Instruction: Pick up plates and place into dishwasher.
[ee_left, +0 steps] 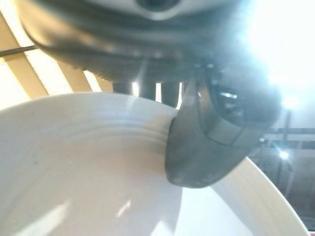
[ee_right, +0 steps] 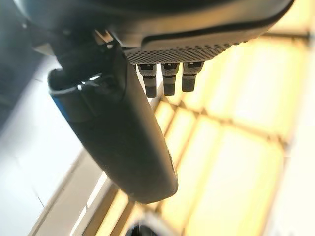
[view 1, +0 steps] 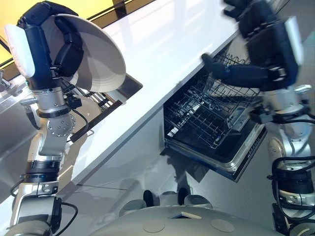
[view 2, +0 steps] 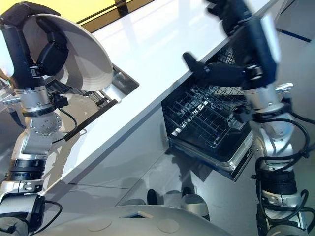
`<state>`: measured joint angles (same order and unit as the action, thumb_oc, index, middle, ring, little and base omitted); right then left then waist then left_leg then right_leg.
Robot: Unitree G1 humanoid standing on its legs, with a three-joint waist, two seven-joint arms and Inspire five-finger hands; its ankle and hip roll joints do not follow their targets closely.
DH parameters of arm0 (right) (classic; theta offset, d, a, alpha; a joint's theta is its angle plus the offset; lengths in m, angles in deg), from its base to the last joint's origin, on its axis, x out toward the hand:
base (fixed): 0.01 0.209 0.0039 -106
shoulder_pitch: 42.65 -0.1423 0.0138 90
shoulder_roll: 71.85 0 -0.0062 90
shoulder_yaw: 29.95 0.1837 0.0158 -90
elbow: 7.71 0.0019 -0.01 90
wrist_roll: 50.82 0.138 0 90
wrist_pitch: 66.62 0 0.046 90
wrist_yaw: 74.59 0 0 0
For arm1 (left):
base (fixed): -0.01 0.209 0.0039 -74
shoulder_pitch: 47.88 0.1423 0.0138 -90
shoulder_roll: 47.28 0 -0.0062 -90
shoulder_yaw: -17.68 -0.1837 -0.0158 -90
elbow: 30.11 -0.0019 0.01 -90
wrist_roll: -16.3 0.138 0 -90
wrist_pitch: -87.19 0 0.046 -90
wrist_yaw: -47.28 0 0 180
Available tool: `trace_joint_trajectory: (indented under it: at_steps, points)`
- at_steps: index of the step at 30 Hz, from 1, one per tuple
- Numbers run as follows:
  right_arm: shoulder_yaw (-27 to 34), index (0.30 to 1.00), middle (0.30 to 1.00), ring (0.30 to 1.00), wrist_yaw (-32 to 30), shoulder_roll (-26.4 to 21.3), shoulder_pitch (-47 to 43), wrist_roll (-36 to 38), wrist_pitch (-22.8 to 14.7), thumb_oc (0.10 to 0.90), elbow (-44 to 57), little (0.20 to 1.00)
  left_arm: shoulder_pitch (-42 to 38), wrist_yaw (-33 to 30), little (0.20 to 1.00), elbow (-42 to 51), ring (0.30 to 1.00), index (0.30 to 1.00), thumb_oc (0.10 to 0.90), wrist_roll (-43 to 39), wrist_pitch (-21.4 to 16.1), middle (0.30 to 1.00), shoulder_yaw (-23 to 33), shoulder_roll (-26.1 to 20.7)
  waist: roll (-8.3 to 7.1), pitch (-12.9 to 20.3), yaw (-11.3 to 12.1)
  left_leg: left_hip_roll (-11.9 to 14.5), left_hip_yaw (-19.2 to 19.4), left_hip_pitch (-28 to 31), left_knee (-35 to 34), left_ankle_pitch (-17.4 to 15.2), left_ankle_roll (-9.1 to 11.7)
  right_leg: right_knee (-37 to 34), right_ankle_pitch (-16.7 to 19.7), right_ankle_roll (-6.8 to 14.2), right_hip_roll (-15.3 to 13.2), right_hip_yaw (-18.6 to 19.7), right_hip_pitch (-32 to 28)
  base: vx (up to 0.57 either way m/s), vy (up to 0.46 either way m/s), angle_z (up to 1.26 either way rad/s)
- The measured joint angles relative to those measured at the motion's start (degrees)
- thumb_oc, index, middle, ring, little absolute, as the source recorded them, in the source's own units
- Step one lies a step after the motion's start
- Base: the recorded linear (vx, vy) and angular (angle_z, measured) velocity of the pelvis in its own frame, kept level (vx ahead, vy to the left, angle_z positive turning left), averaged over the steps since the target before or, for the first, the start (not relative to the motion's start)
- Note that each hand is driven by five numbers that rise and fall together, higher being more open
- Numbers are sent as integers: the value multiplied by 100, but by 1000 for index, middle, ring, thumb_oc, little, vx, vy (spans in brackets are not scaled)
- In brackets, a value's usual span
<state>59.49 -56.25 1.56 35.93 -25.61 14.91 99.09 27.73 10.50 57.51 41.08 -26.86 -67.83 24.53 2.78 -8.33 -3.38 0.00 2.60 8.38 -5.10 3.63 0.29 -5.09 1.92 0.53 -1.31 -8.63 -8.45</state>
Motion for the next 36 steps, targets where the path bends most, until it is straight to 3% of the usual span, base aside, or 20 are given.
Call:
trace_joint_trajectory:
  at_steps: [2,5,14,26,36]
  points:
    - [-545,900,900,900,46,104,-39,79,270,800,-236,900,-73,-53,200,-42,300,300,100,11,135,300,-272,4,-12,6,67,-10,-54,-24,0,10,-4,-8,0,-1,-6,-2,-8,24,4,12]
    - [-951,900,900,900,-67,335,-65,79,354,800,-487,900,-232,-252,200,-70,300,300,100,13,224,300,-564,17,-27,7,196,-12,-74,-54,1,18,-4,-11,0,-1,-11,5,8,35,5,8]
    - [-1082,900,900,900,-891,1165,-385,617,353,800,-536,900,-382,-1257,200,-89,300,300,100,19,303,300,-783,541,-61,24,215,-14,-55,-17,0,19,-5,-12,-1,2,-12,15,-22,30,14,-1]
    - [-1643,900,900,900,-1670,1521,-456,1635,897,800,-785,900,-384,-1885,200,-128,300,300,100,577,323,300,-1276,953,-105,50,183,-11,-39,22,1,20,-6,-11,0,2,-13,17,-61,6,-2,0]
    - [-1981,900,900,900,-1691,1570,-454,1660,925,800,-873,900,-401,-2004,200,-314,300,300,100,685,261,300,-1710,1035,-160,84,191,-9,11,94,0,20,-6,-11,-1,3,-15,33,-115,11,-9,-1]
